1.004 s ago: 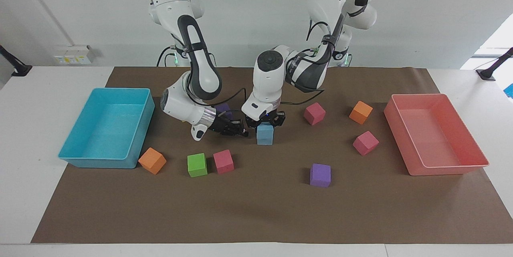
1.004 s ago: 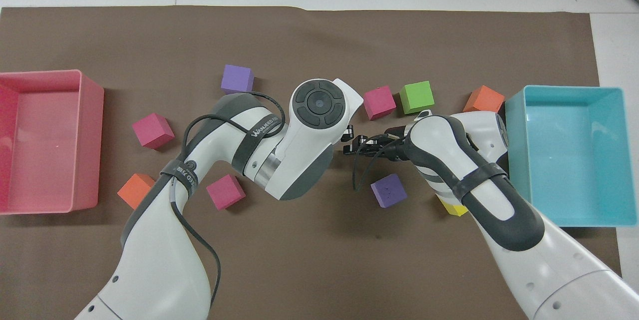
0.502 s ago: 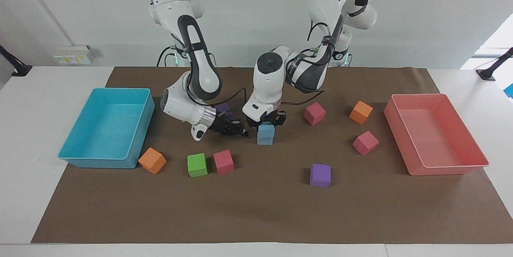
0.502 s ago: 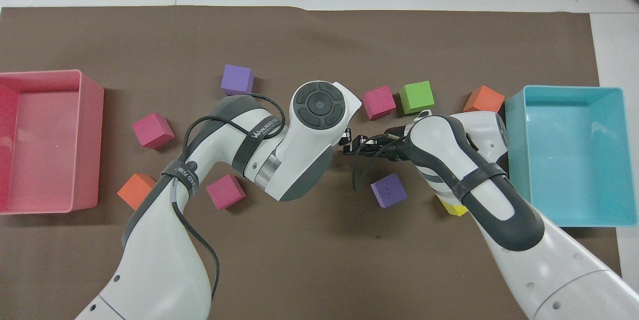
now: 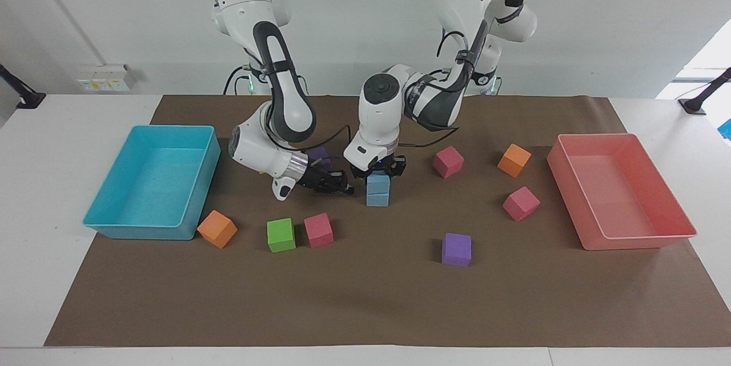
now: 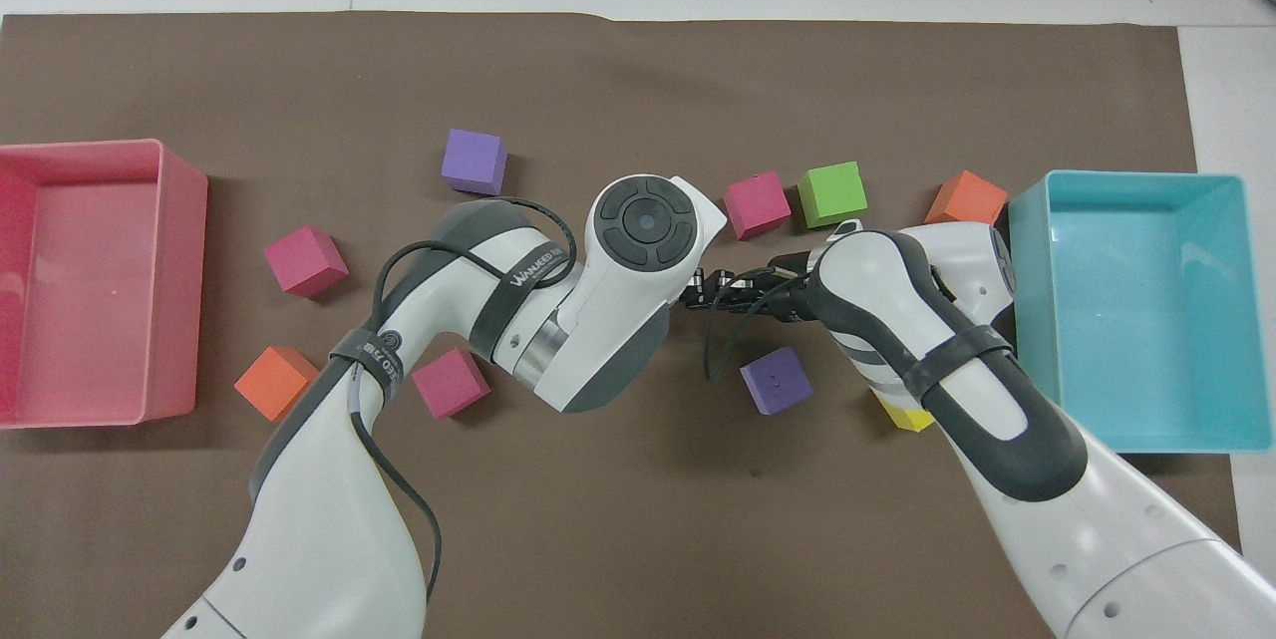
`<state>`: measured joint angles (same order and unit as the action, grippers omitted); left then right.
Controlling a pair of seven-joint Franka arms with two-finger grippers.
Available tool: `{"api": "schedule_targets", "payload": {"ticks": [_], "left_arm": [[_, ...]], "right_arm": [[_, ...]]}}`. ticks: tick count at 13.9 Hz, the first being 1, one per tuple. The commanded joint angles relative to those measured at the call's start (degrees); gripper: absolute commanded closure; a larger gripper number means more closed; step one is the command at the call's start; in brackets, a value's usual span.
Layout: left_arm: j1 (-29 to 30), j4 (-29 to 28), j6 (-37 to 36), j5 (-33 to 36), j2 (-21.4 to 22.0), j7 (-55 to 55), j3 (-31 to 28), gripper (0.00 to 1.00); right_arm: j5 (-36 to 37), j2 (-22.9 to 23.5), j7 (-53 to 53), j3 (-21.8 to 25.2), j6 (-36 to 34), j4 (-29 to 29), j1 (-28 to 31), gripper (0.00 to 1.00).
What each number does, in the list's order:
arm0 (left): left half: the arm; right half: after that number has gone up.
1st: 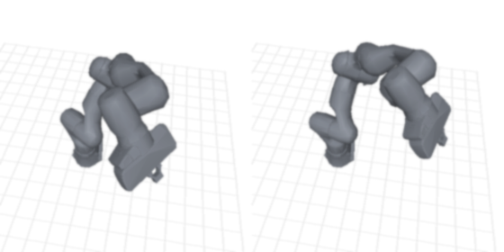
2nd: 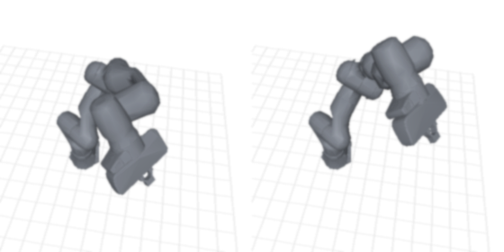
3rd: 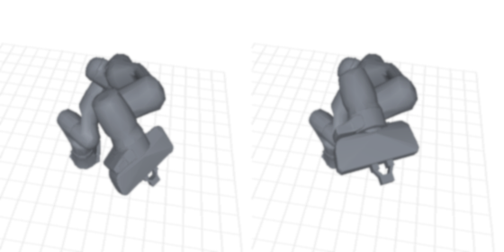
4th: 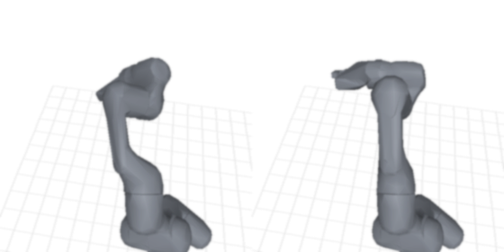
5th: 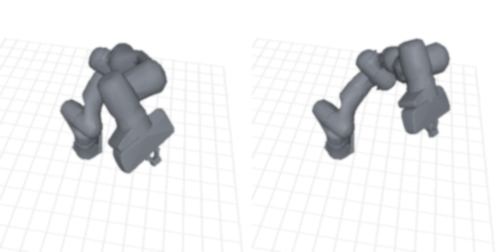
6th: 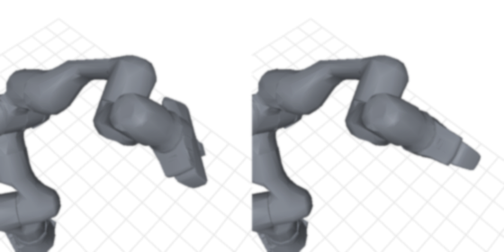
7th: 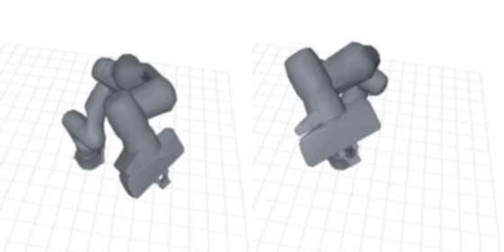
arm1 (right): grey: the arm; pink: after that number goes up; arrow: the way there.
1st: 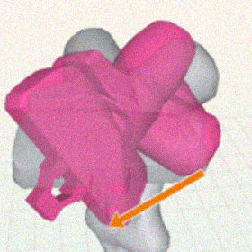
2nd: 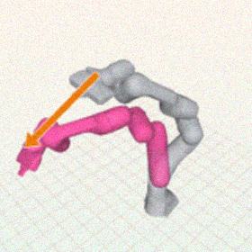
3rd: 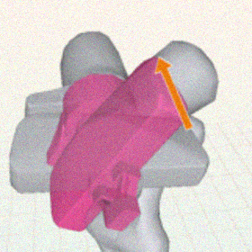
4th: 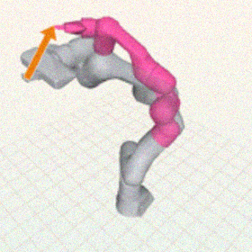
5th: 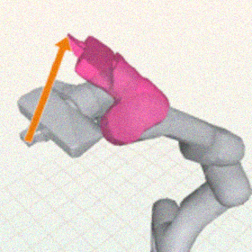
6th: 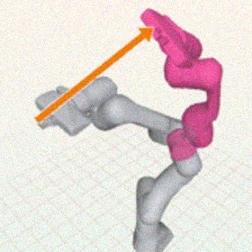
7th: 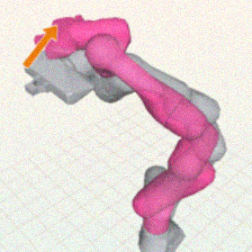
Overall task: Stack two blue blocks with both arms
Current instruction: 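Lower the blue cube onto the center cube and open the left gripper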
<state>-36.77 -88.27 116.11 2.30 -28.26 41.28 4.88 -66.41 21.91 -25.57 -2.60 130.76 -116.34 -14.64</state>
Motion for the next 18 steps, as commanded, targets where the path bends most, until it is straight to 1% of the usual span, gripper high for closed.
{"api": "schedule_targets", "payload": {"ticks": [1, 2, 3, 5, 7, 8, 9, 10, 11, 13, 15, 18], "left_arm": [[-0.9, -2.8, 0.6, -0.8, 2.3, -0.1, -0.9, 0.97], [-0.8, -2.9, 0.7, -0.8, 2.3, -0.1, -1.0, 0.95], [-0.8, -2.8, 0.9, -0.8, 2.3, -0.1, -0.9, 0.88], [-0.8, -2.8, 1.0, -0.8, 2.3, -0.1, -0.9, 0.68], [-0.8, -2.8, 1.0, -0.8, 2.3, -0.1, -0.9, 0.52], [-0.8, -2.8, 1.0, -0.8, 2.3, -0.1, -0.9, 0.45], [-0.8, -2.8, 1.0, -0.8, 2.3, -0.1, -0.9, 0.41], [-0.8, -2.8, 1.0, -0.8, 2.3, -0.1, -0.9, 0.36], [-0.8, -2.8, 1.0, -0.8, 2.3, -0.1, -0.9, 0.33], [-0.7, -2.8, 1.0, -0.8, 2.3, -0.1, -0.9, 0.32], [-0.6, -2.8, 1.1, -0.8, 2.3, -0.1, -1.0, 0.29], [-0.5, -2.7, 1.5, -0.8, 2.2, -0.1, -1.0, 0.29]], "right_arm": [[-2.0, -0.9, -1.0, -0.3, 1.2, -1.2, 0.1, 1.0], [-2.0, -0.9, -1.0, -0.3, 1.2, -1.2, 0.2, 1.0], [-2.0, -0.9, -1.0, -0.3, 1.2, -1.2, 0.1, 1.0], [-2.0, -0.9, -1.0, -0.3, 1.2, -1.2, 0.1, 1.0], [-2.0, -0.9, -1.0, -0.3, 1.2, -1.2, 0.1, 1.0], [-2.0, -0.9, -1.0, -0.3, 1.2, -1.2, 0.1, 1.0], [-2.0, -0.9, -1.0, -0.3, 1.2, -1.2, 0.1, 1.0], [-2.0, -0.9, -1.0, -0.3, 1.2, -1.2, 0.1, 1.0], [-2.0, -0.9, -1.0, -0.3, 1.2, -1.2, 0.2, 1.0], [-2.0, -0.9, -1.0, -0.3, 1.2, -1.2, 0.1, 1.0], [-2.0, -0.9, -1.0, -0.3, 1.2, -1.2, 0.1, 1.0], [-2.0, -0.9, -1.0, -0.3, 1.2, -1.2, 0.1, 1.0]]}}
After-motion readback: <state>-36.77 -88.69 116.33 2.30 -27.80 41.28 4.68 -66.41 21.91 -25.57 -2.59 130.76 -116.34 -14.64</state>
